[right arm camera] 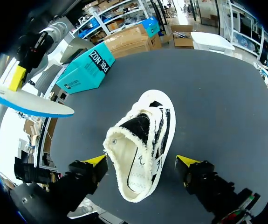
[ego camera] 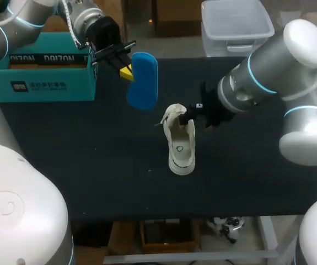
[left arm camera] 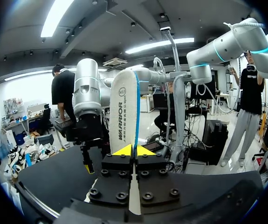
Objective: Open the shoe tongue, take the insole out of the shoe, put the insole back into the shoe, and pack the shoe into the shoebox
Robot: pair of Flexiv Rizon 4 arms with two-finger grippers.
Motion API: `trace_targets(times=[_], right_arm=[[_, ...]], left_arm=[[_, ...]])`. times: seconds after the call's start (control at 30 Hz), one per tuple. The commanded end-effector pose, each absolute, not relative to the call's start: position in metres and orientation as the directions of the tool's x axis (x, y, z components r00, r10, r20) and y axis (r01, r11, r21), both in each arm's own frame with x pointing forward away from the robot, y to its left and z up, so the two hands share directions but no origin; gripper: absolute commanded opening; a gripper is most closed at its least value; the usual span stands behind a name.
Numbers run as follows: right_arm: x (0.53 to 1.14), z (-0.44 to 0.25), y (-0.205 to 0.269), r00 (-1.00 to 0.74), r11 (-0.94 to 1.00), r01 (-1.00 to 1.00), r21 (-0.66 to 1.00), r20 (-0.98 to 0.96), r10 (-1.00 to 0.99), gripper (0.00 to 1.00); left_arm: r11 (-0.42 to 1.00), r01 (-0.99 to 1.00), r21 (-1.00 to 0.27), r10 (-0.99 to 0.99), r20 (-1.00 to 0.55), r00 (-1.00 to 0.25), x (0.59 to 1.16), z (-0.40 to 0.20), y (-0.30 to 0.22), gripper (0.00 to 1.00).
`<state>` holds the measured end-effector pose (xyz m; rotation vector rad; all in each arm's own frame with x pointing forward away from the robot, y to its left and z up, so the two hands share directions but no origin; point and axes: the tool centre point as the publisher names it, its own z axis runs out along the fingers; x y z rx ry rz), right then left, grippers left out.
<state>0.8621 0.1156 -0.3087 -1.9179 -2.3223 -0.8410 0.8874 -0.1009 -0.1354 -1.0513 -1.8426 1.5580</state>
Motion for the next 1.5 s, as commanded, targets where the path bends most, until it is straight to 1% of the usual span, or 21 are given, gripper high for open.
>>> trace_targets(times=[0.03, 0.1, 0.13, 0.6, 0.63, 0.67, 0.7, 0.73, 0.83, 0.9, 0.93, 1.07, 1.13, 1.4, 1.5], right_arm=[[0.852, -0.277, 0.101, -0.275, 0.163, 0.933, 0.32, 0.345, 0.897, 1.0], [0.852, -0.277, 0.101, -0.275, 0.163, 0.933, 0.32, 0.345, 0.897, 1.0], [0.852, -0.277, 0.101, -0.275, 0.163, 0.933, 0.32, 0.345, 0.897, 1.0], [0.852, -0.277, 0.101, -0.275, 0.163, 0.933, 0.32, 0.345, 0.897, 1.0], [0.854, -0.276, 0.098, -0.263, 0.149, 0.939, 0.311, 0.367, 0.892, 1.0], [0.854, -0.276, 0.097, -0.247, 0.139, 0.946, 0.293, 0.373, 0.894, 1.0], [0.855, -0.276, 0.096, -0.214, 0.109, 0.955, 0.275, 0.389, 0.896, 1.0], [0.854, -0.277, 0.095, -0.183, 0.087, 0.967, 0.239, 0.417, 0.89, 1.0], [0.849, -0.278, 0.092, -0.069, 0.014, 0.991, 0.135, 0.418, 0.906, 1.0], [0.847, -0.277, 0.093, -0.049, -0.002, 0.993, 0.12, 0.415, 0.909, 1.0], [0.842, -0.273, 0.092, 0.007, -0.051, 0.994, 0.094, 0.421, 0.907, 1.0], [0.833, -0.273, 0.089, 0.116, -0.146, 0.989, 0.031, 0.461, 0.88, 1.0], [0.829, -0.275, 0.088, 0.156, -0.174, 0.985, -0.007, 0.479, 0.864, 1.0], [0.821, -0.279, 0.091, 0.285, -0.272, 0.957, -0.104, 0.534, 0.796, 1.0], [0.819, -0.279, 0.089, 0.327, -0.285, 0.944, -0.164, 0.563, 0.759, 1.0]], left_arm=[[0.043, 0.191, -0.981, 0.803, -0.08, -0.59, 0.877, -0.134, -0.101, 0.0], [0.04, 0.168, -0.985, 0.808, -0.068, -0.586, 0.876, -0.134, -0.101, 0.0], [0.095, 0.118, -0.988, 0.809, 0.008, -0.588, 0.878, -0.133, -0.101, 0.0], [0.095, 0.118, -0.988, 0.809, 0.008, -0.588, 0.878, -0.133, -0.101, 0.0], [0.095, 0.118, -0.988, 0.809, 0.008, -0.588, 0.878, -0.133, -0.101, 0.0], [0.085, 0.132, -0.988, 0.814, -0.007, -0.581, 0.874, -0.133, -0.101, 0.0], [0.083, 0.14, -0.987, 0.795, -0.019, -0.607, 0.869, -0.134, -0.102, 0.0], [0.073, 0.147, -0.986, 0.803, -0.029, -0.595, 0.865, -0.135, -0.103, 0.0], [0.037, 0.142, -0.989, 0.804, -0.055, -0.592, 0.853, -0.134, -0.109, 0.0], [0.03, 0.14, -0.99, 0.802, -0.06, -0.594, 0.85, -0.133, -0.111, 0.0], [0.01, 0.145, -0.989, 0.793, -0.08, -0.604, 0.843, -0.132, -0.115, 0.0], [-0.017, 0.125, -0.992, 0.765, -0.094, -0.637, 0.833, -0.127, -0.12, 0.0], [-0.028, 0.121, -0.992, 0.743, -0.101, -0.661, 0.827, -0.124, -0.12, 0.0], [-0.054, 0.097, -0.994, 0.714, -0.106, -0.692, 0.812, -0.117, -0.121, 0.0], [-0.077, 0.089, -0.993, 0.7, -0.117, -0.704, 0.806, -0.112, -0.121, 0.0]])
